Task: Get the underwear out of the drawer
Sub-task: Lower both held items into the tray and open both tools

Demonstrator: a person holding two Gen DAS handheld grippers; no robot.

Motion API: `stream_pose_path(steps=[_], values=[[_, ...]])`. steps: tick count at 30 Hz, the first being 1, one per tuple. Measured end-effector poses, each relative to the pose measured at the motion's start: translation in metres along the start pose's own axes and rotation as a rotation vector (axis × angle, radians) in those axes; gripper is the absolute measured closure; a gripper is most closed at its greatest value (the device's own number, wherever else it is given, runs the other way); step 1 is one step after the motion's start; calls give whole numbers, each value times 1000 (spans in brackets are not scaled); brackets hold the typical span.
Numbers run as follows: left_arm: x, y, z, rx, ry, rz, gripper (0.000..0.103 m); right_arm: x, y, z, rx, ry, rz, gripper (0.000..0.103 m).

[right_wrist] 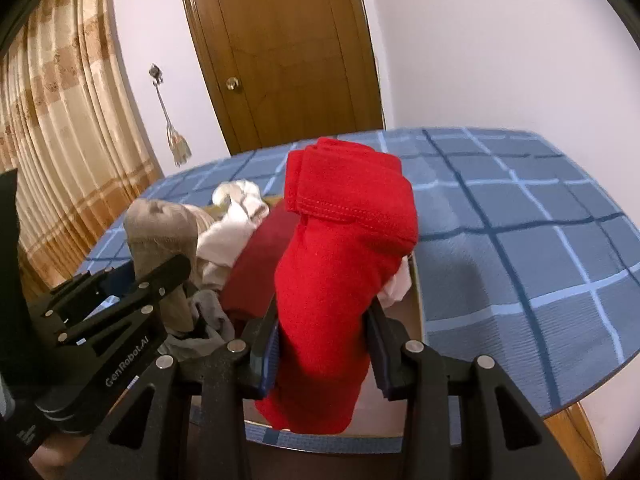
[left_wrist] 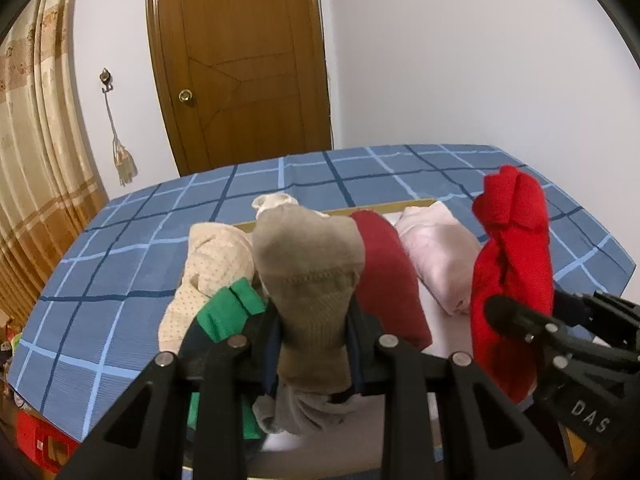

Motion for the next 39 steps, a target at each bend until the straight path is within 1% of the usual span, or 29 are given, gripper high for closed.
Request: stream_pose_path(steps=[7,13,25,26,28,30,31,33,34,36,37,39], values=[[-3,-21,4,2,-1,-51,77,-5,-31,-2,-13,21,-81,62],[-7,-35,4,14,-13,-86,77,-4,-41,-2,-14,23,-100,62],[-8,-50,8,38,-38,-109,76,-4,-54,-4,-20,35,-101,61],[-9,-51,7,38,-33,-111,73,-5,-54,-4,-19,36,-99,60],[-9,-53,6,28,-20,-122,70,-5,-54,-3,-8,28,-90,59],[-9,-53,6,28,-21,-129,61,-7,-54,-2,-1,30,-83,57],[-9,-51,6,30,-25,-128,59,-8,-53,-2,4,33,-80,55],[-9,-49,6,32,-34,-129,50,-9,-50,-2,8,34,-77,54],[-9,-46,7,34,-39,-128,48,-9,-46,-1,15,26,-68,54],[-9,-40,9,44,-50,-118,37,-10,-37,0,36,10,-42,53],[-8,-35,10,50,-53,-105,34,-10,-30,1,55,2,-16,53],[-8,-27,9,52,-48,-81,18,-10,-19,2,66,-2,25,53]])
Point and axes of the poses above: each gripper's, at about its wrist camera, not at the fingertips, and y roughly against the way its jaws point, z to its right, x to its top, the point moved 3 cm from there along -y, roughly the way its jaws point, and after that the axes turned 1 degree about -z, right-handed, at the moved point
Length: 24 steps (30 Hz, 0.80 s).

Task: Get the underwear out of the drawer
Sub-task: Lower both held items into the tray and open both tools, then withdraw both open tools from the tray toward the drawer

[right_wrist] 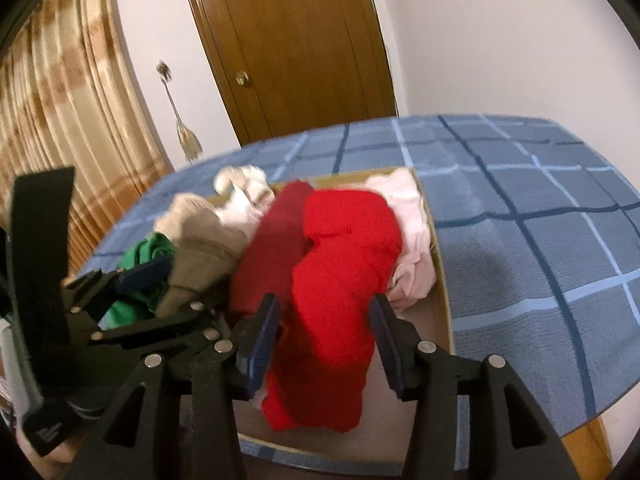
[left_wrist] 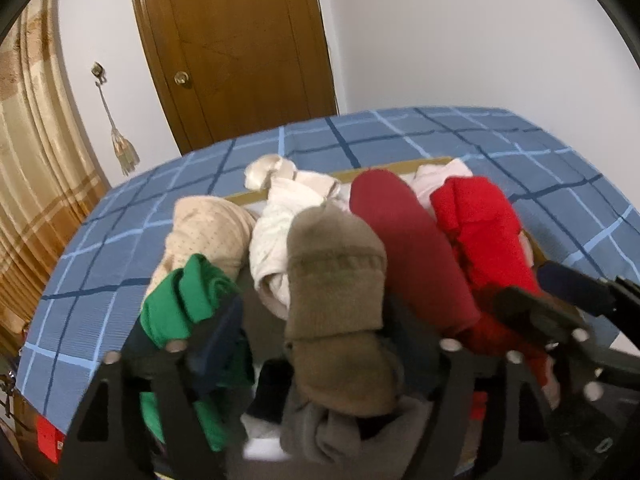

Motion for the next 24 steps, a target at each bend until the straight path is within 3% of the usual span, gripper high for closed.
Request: stream_pose_path(steps=[4,9,24], values=[[1,16,2,-12,7,43,1,1,24,4,6,-38,71,46],[2,36,9,7,-41,92,1,-3,42,7,20,-82,97,44],[-29,68,3,-27,8,102,1,-32,73,14,28,-142,114,44]])
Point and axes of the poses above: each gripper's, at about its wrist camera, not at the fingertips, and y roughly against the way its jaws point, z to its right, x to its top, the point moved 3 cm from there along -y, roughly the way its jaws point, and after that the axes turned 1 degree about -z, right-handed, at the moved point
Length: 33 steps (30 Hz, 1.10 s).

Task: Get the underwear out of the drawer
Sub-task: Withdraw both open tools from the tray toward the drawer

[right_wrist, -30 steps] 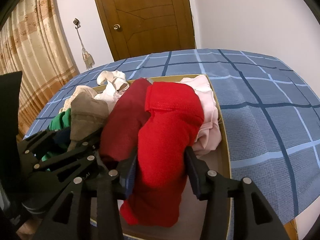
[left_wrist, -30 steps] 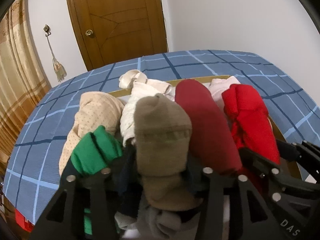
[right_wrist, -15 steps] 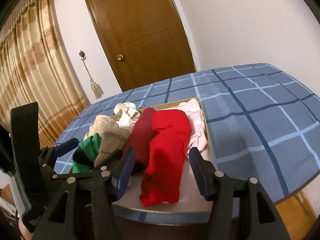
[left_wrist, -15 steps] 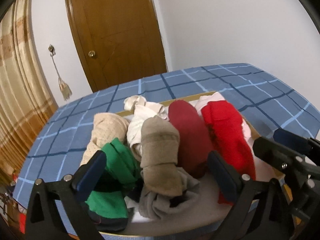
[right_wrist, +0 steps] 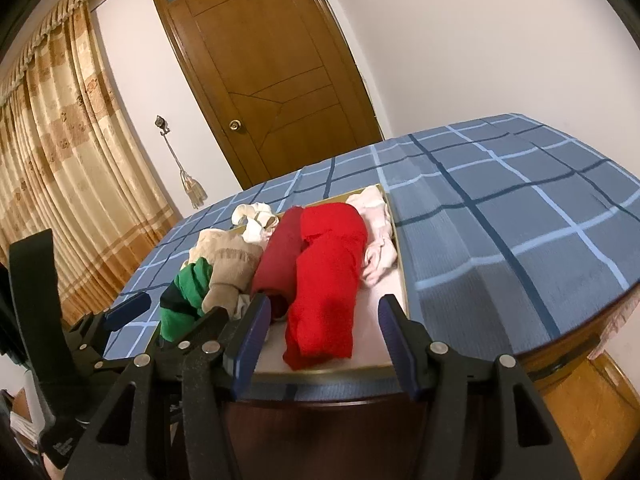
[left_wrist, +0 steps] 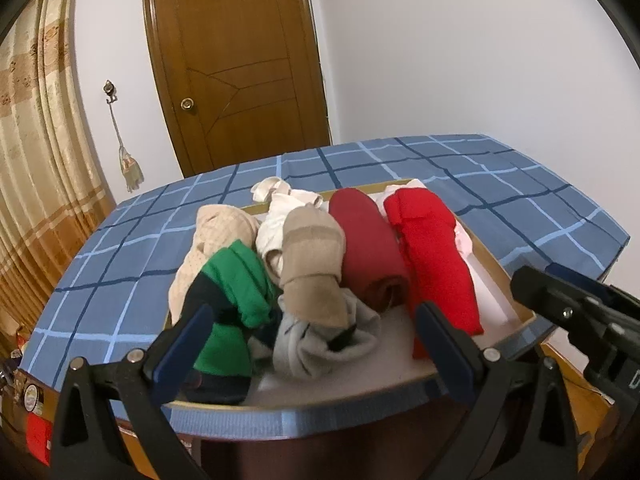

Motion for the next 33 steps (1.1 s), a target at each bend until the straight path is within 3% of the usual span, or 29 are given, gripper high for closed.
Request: stream_pose_path(steps=[17,27,29,33], values=[[-38,21,-9,27,7,-32,1,-42,23,18,-3,-11,-29,44],[-84,27,-15,3,16,-96,1,-83,43,53,-77,25,-78,44],[-95,27,-19,-9,26,-107,1,-90,43,60,-97,45,-92,44],[-114,23,-32,-10,77,-145,1,-107,38,62,-130,179,-144,56]])
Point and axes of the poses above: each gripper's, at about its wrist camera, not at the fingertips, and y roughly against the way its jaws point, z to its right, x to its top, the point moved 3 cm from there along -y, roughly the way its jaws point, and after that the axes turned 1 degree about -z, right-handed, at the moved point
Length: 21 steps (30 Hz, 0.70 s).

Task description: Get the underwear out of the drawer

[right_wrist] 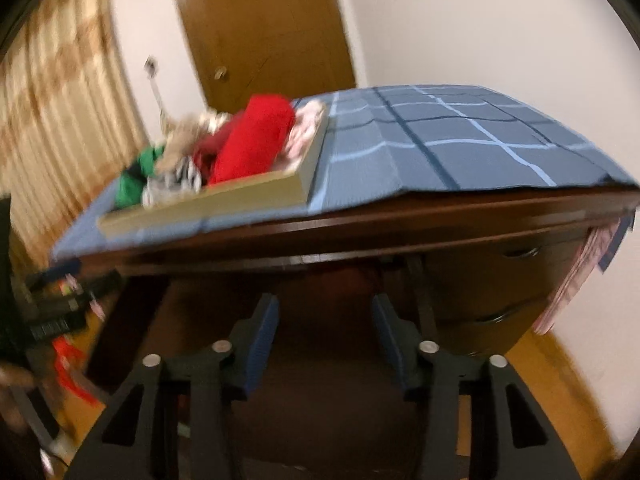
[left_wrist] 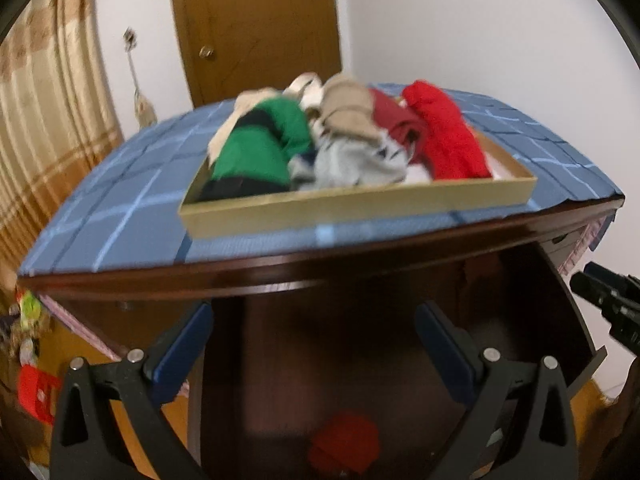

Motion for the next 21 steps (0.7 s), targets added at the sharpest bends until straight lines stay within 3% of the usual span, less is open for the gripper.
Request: stream_pose_path(steps=[4,9,13,16,21], values=[[-13,-10,-8,-9,37,-38,1,-15,-17,-4,-19,123,-78,70],[-28,-19,-7,-6,27,-72,1,-22,-35,-5,-2,237,-138,70],[-34,-22,-8,-7,16,-85,1,-19,-50,-17,-58,489,-190,71],[-37,-27,-12,-19,35,-111,1,-22,-66,-24,-113,683,-212,82],[-40,-34,-14,-5,39,-127,1,-37,-97,-38,-241,998,-223,82]])
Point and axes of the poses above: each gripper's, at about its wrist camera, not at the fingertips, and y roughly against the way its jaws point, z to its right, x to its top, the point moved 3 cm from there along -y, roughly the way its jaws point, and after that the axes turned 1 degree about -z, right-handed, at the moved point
